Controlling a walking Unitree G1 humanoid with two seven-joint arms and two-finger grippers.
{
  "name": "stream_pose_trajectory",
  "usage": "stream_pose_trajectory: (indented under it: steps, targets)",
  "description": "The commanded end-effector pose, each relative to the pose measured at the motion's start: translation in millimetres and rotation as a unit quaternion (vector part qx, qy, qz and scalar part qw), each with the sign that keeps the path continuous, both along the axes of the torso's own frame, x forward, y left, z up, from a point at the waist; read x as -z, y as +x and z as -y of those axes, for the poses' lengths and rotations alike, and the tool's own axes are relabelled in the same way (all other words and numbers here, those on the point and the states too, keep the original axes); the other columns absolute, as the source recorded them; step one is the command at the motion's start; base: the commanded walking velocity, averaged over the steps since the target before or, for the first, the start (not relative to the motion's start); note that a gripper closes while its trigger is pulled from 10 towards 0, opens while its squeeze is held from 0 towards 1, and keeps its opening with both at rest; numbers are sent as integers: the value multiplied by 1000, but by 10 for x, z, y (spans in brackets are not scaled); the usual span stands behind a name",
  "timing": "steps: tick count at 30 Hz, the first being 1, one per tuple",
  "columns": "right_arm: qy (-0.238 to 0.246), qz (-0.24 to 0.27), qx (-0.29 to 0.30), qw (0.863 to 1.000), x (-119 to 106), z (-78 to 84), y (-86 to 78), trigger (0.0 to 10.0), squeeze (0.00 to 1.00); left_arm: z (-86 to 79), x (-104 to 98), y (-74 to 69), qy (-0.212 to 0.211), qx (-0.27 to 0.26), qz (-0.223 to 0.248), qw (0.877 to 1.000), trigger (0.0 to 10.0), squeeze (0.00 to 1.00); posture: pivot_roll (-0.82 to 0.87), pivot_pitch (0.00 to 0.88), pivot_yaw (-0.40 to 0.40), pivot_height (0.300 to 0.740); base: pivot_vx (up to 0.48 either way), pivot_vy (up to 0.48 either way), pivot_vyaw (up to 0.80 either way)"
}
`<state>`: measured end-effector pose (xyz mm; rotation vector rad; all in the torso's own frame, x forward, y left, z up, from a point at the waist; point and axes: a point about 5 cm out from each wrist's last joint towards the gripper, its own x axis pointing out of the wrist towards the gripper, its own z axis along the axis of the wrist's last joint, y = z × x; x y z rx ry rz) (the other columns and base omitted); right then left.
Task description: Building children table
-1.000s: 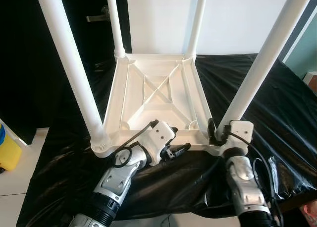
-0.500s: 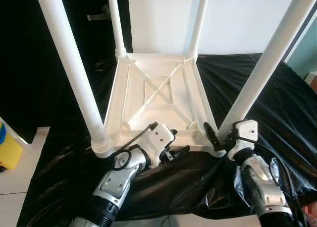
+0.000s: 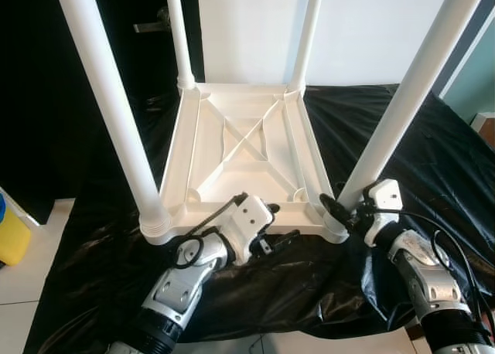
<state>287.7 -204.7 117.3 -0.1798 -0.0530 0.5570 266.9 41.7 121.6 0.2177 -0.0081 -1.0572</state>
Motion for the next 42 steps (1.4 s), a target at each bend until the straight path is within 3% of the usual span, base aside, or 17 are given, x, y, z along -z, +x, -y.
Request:
stream_pose_trajectory:
  steps: [1,2,3,9,17,20,21,25,31,42]
  targets:
    - [-14,-24,-9,1000,90,21,-24,0,0,0,11,-23,8,31,-7,999,10000,0,-31,0,-53,740,0,0,0]
    - [-12,-29,-2,999,110,41,-33,471,0,1,8,-27,8,31,-7,999,10000,0,-35,0,-50,740,0,0,0]
    - [-6,-31,13,999,119,58,-35,10000,0,2,6,-29,7,30,-7,999,10000,0,-37,0,-49,740,0,0,0]
    - [15,-21,86,996,115,58,-23,10000,0,-4,3,-38,4,29,-10,1000,10000,0,-48,0,-38,740,0,0,0]
    - [38,-19,201,979,198,-113,-120,10000,0,-3,29,-83,5,35,-18,999,10000,0,-59,0,-28,740,0,0,0]
    - [59,-22,304,951,261,-179,-151,10000,0,4,33,-87,6,38,-21,999,10000,0,-62,0,-21,740,0,0,0]
    - [59,-22,304,951,261,-179,-151,10000,0,4,33,-87,6,38,-21,999,10000,0,-62,0,-21,740,0,0,0]
    - [66,-26,410,909,311,-218,-175,10000,0,7,19,-77,7,40,-18,999,10000,0,-54,0,-25,740,0,0,0]
    - [84,-27,398,913,292,-315,-155,10000,0,-7,15,-79,7,38,-19,999,10000,0,-45,0,-24,740,0,0,0]
    - [71,-24,399,914,287,-393,-146,10000,0,-36,17,-85,9,31,-16,999,10000,0,-30,0,-37,740,0,0,0]
